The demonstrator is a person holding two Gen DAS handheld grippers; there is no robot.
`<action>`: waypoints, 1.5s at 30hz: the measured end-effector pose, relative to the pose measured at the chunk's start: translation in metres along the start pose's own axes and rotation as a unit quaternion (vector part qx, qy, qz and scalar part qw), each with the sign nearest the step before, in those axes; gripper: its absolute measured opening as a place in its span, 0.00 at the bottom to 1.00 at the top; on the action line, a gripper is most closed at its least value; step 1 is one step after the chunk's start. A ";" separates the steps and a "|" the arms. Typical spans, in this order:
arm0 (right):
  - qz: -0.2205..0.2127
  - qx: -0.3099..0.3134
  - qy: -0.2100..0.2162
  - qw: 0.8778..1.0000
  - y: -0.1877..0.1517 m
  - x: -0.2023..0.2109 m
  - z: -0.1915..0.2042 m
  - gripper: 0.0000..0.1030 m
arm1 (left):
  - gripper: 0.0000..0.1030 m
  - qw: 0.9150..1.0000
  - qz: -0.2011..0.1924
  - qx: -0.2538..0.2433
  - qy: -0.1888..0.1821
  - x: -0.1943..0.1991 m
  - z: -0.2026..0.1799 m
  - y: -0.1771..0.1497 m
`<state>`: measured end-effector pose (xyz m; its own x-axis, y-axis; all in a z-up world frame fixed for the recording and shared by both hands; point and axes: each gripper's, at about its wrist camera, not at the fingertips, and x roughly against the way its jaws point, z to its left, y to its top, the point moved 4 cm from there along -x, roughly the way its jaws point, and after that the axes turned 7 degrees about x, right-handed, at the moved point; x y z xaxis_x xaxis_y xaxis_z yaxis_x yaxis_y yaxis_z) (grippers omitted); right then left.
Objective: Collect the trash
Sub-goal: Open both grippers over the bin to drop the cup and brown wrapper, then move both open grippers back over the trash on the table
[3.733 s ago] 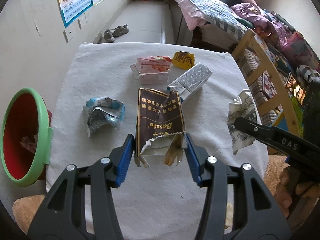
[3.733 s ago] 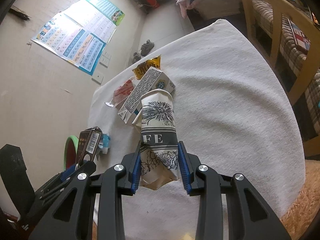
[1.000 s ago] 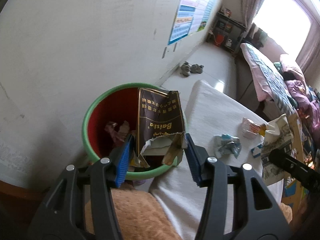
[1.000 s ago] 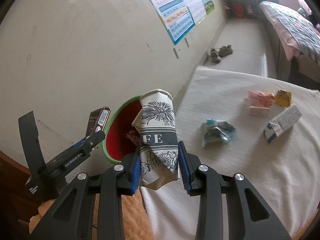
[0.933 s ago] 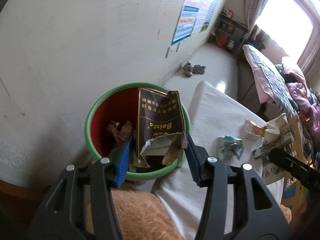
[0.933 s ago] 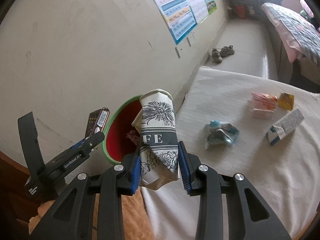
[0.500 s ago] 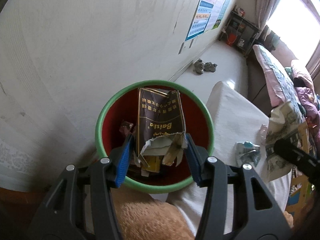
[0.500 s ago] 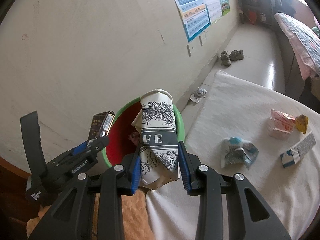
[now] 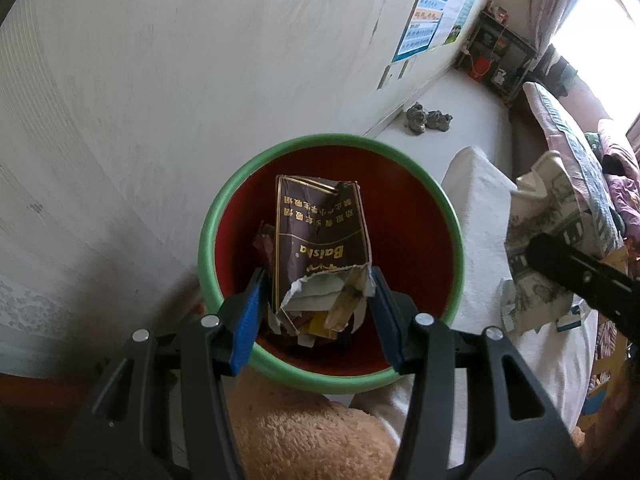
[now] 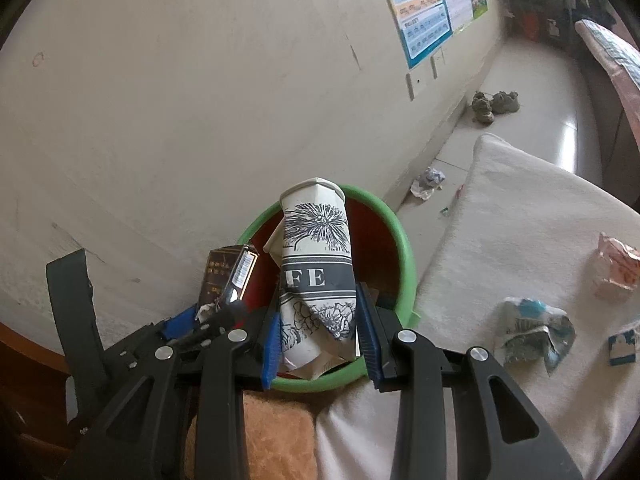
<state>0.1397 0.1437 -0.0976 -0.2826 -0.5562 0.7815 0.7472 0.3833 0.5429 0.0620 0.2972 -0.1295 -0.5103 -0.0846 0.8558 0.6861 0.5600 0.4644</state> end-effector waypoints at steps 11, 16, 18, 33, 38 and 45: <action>0.010 0.003 0.004 1.000 -0.003 -0.013 0.005 0.32 | 0.47 1.000 0.010 -0.001 0.001 -0.010 0.000 0.002; 0.012 -0.004 0.002 1.000 -0.002 -0.017 0.002 0.32 | 0.47 1.000 0.012 0.001 0.002 -0.011 -0.002 0.000; 0.011 -0.005 0.003 1.000 -0.002 -0.018 0.001 0.34 | 0.47 1.000 0.014 0.002 0.005 -0.013 -0.002 0.000; 0.006 -0.012 0.004 1.000 -0.005 -0.013 -0.005 0.47 | 0.73 1.000 0.009 0.021 0.017 -0.013 0.003 -0.001; -0.005 -0.019 -0.003 1.000 -0.008 0.002 -0.010 0.47 | 0.73 1.000 0.001 0.012 0.016 -0.008 -0.005 -0.004; -0.004 -0.080 -0.042 0.996 -0.030 0.042 -0.050 0.50 | 0.73 1.000 0.001 -0.021 -0.001 0.001 -0.036 -0.019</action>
<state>0.1354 0.0721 -0.0960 -0.3329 -0.4928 0.8040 0.8292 0.2530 0.4984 0.0672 0.2572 -0.1290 -0.5093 -0.0817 0.8567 0.7089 0.5245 0.4715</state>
